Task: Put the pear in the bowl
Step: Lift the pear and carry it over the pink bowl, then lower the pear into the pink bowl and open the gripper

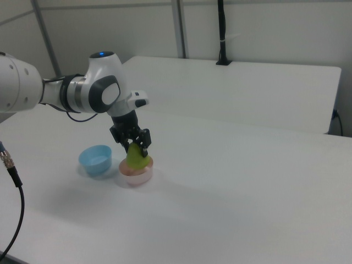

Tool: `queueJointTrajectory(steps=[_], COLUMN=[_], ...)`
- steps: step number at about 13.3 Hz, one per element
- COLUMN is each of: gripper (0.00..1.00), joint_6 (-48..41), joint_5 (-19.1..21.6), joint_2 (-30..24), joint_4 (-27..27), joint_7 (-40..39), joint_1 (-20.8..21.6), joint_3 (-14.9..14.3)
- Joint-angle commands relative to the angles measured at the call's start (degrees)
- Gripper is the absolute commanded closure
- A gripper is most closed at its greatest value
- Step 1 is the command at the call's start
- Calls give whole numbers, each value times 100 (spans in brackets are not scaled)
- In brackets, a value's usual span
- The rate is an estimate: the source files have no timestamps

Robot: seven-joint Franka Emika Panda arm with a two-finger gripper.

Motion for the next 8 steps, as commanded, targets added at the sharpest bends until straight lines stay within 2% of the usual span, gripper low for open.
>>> queueJointTrajectory(steps=[1, 2, 3, 8], gripper=[50, 27, 0, 0], joint_6=[-38, -38, -55, -687], joint_5=[-138, -138, -138, -138], joint_2=[1, 1, -8, -411], joint_4=[-107, -116, -108, 51], joint_7=[159, 159, 159, 360], joint_1=[78, 86, 104, 130], joint_3=[-54, -54, -54, -54])
